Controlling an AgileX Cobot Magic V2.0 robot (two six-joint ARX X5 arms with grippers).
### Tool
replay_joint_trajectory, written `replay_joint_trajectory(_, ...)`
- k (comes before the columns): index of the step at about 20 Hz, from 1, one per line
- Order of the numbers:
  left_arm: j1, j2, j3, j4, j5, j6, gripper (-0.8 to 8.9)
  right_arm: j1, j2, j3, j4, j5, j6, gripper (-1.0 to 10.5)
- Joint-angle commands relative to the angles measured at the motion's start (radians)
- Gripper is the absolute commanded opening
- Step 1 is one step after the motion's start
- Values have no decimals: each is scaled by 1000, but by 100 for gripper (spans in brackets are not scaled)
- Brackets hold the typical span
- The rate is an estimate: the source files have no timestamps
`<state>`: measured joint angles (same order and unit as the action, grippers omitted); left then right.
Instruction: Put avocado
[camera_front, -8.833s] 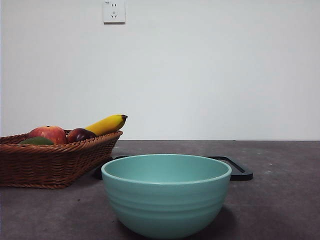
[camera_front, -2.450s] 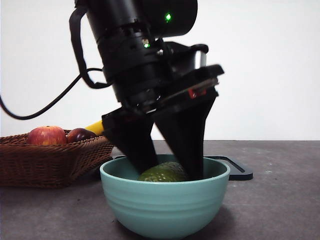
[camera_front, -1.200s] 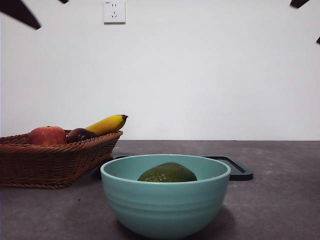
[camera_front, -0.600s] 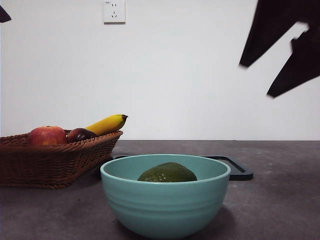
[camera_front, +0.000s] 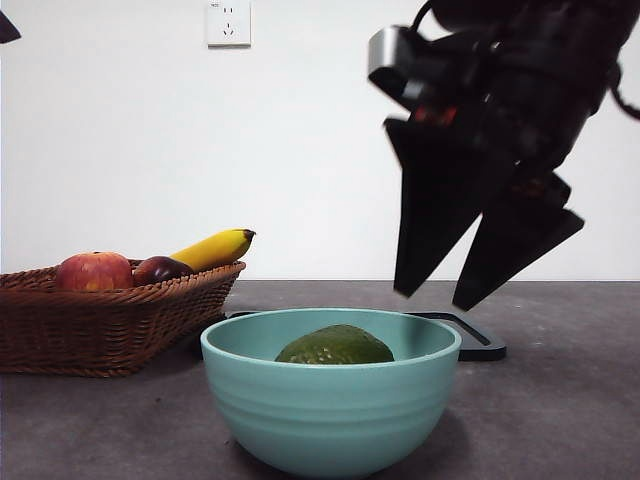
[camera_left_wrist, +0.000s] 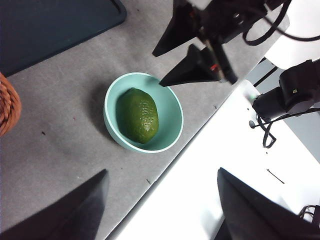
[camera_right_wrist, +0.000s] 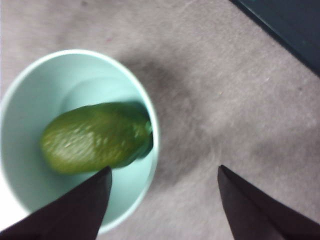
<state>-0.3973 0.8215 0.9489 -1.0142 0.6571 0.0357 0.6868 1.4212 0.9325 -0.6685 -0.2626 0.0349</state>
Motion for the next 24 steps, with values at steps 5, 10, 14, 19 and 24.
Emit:
replay_joint_trajectory(5,-4,3,10,7,5,9,343,45,90,16,70,61,40,253)
replay_joint_trajectory(10,-4,3,10,7,5,9,343,55,137,16,92,61,44,167)
replay_joint_trajectory(14,-4,3,10,8,5,9,343,64,141,16,100,53,44,10)
replay_joint_trajectory(19,-4,3,10,8,5,9,343,70,133,37,92,21,67,10)
replay_joint_trajectory(24,-4,3,10,8,5,9,343,45,127,189,6,29,80,10)
